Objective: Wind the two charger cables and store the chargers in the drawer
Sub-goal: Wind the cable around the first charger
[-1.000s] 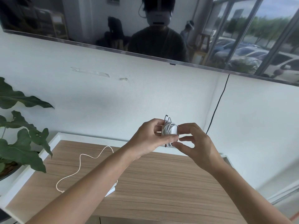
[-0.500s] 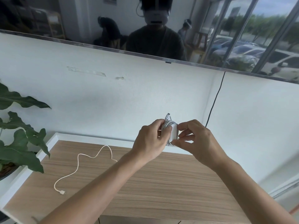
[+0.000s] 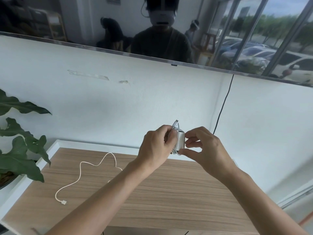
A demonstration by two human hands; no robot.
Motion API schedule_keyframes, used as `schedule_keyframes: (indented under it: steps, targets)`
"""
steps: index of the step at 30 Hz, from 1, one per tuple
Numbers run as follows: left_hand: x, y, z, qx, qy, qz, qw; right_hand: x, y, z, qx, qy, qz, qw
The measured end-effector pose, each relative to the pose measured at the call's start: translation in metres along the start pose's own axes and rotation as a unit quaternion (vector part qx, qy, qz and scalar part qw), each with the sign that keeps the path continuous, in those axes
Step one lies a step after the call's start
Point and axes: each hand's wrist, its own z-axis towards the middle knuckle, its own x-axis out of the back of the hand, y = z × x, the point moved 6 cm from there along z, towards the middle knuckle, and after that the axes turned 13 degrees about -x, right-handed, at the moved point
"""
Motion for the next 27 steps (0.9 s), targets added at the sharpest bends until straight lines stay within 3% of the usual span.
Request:
schedule_keyframes:
  steps: [6, 10, 19, 27]
  targets:
    - [0.003, -0.005, -0.002, 0.026, 0.022, -0.064, 0.997, -0.003, -0.001, -0.002, 0.000, 0.000, 0.048, 0.999]
    - [-0.004, -0.011, -0.002, 0.032, -0.022, -0.150, 0.988, -0.009, 0.009, -0.001, 0.004, -0.002, 0.052, 0.999]
    - [-0.011, -0.025, -0.004, 0.208, -0.019, -0.339, 0.917, -0.011, 0.020, 0.004, -0.039, -0.013, 0.086, 0.995]
    - [-0.017, -0.026, -0.004, 0.230, -0.038, -0.373, 0.898, -0.016, 0.012, -0.004, -0.009, -0.008, 0.075, 0.997]
